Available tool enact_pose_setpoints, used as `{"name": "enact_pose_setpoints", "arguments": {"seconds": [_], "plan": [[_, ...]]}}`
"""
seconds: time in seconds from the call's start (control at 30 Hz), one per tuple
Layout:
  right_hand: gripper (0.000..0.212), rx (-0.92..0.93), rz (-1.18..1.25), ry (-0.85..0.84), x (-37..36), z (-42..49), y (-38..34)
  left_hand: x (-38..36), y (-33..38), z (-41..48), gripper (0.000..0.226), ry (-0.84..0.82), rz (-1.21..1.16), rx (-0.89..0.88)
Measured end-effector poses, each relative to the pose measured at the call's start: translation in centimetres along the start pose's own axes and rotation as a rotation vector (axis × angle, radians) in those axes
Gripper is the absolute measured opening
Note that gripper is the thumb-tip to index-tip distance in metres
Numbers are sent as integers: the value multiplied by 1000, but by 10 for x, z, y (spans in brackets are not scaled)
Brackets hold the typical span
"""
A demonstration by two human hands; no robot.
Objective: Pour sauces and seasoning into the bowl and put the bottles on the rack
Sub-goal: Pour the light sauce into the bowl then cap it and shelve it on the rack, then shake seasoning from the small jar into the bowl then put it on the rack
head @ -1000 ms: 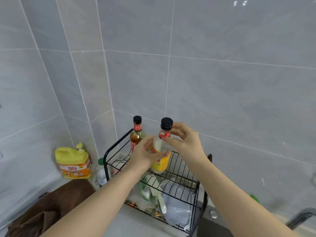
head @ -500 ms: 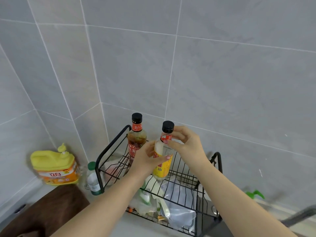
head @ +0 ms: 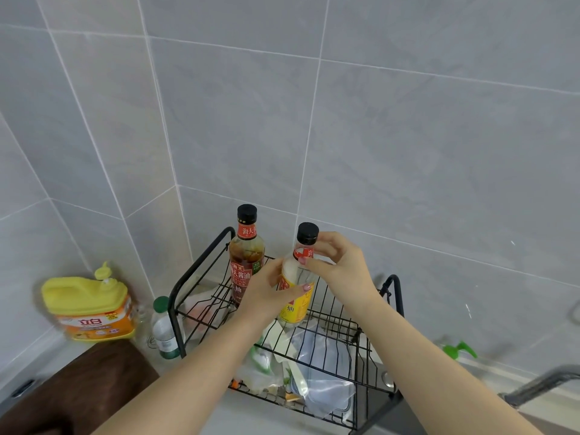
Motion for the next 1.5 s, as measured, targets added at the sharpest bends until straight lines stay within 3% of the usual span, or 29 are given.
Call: {"name": "enact_pose_setpoints", "arguments": {"seconds": [0.4, 0.5, 0.67, 0.73, 0.9, 1.07, 1.2, 1.5], "plan": [[56, -10, -58, 26, 12, -12, -5, 1, 7, -11, 57, 15, 4, -79], [55, 0, -63, 28, 15, -15, -10, 2, 8, -13, 57, 25, 34, -85], [41, 5, -79, 89, 27, -21, -14, 14, 9, -20, 84, 156, 141, -65], [31, -8, -75, 148, 37, -25, -15, 19, 20, -28, 77, 203, 144, -107], [18, -19, -148, 262, 69, -45, -21, 24, 64, -52, 33, 273, 138, -323], [11, 24, -319, 361, 119, -82, -25, -15, 92, -82, 17, 141, 144, -449], [12, -15, -414, 448, 165, -124, -21, -64, 87, -103, 11, -24, 150, -442], [14, -210, -560, 755, 293, -260, 1, -210, 63, -179, 24, -406, 182, -385]]}}
Point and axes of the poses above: each hand's wrist, its own z-axis towards the middle knuckle, its own x-axis out of the back of the hand, y = z × x, the point moved 8 cm from there along z, towards the middle knuckle, and after that the axes turned 9 degrees about y, right-handed, at the moved point
